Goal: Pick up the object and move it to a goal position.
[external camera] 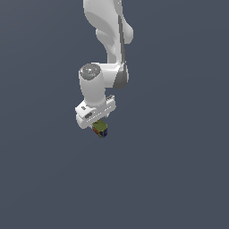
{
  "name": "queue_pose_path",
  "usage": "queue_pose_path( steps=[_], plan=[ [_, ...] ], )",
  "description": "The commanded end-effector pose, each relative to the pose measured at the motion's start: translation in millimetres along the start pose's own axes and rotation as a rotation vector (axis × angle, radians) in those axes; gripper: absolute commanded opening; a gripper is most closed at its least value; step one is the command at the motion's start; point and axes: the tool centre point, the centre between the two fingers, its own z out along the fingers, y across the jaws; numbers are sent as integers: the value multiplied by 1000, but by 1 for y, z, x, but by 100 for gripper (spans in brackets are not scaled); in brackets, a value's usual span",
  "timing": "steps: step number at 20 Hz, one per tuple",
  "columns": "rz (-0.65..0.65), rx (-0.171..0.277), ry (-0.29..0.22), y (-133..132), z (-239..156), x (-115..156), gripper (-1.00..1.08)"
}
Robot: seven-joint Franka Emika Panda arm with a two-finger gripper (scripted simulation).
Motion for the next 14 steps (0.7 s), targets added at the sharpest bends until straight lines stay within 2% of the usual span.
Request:
queue_pose_path(
  steps=[1,14],
  plan=[
    [-35,-1,1,1,3,-3,100],
    [-80,-1,1,2,9,-8,100]
  ],
)
